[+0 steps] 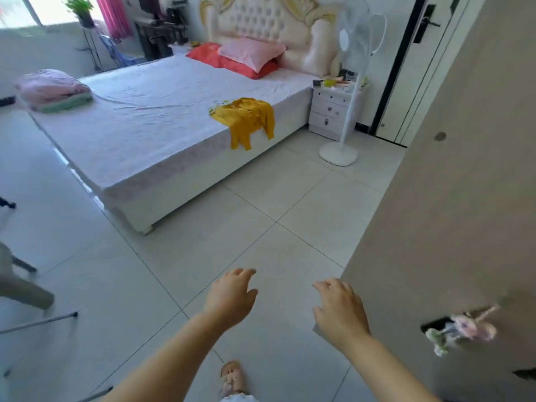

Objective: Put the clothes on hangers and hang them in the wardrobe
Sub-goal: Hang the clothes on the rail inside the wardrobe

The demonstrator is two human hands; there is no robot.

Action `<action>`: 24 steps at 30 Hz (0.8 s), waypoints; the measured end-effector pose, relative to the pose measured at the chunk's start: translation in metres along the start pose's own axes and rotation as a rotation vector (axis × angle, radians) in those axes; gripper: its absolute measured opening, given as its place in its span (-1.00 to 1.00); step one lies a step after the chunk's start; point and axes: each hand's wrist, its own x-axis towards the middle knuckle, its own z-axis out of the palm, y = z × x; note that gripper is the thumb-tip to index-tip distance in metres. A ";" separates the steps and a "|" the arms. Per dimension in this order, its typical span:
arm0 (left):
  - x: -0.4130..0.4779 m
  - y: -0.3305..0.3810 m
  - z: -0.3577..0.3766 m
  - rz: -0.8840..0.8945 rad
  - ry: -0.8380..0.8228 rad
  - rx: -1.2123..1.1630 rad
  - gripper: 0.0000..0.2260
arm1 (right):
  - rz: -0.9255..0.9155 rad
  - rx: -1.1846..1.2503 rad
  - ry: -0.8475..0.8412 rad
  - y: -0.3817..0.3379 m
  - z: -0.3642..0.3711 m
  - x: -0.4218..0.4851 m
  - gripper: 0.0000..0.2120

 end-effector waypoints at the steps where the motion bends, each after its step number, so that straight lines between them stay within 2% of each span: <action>1: 0.007 -0.013 -0.006 -0.025 0.011 -0.016 -0.58 | -0.027 -0.010 0.004 -0.011 -0.001 0.016 -0.62; 8: 0.085 -0.094 -0.048 -0.104 0.016 -0.063 -0.58 | -0.095 -0.056 0.020 -0.077 -0.006 0.133 -0.66; 12: 0.134 -0.129 -0.075 -0.113 0.037 -0.076 -0.58 | -0.100 -0.079 0.014 -0.100 -0.011 0.196 -0.58; 24: 0.283 -0.170 -0.116 -0.137 0.016 -0.116 -0.59 | -0.128 -0.106 -0.023 -0.122 -0.020 0.372 -0.58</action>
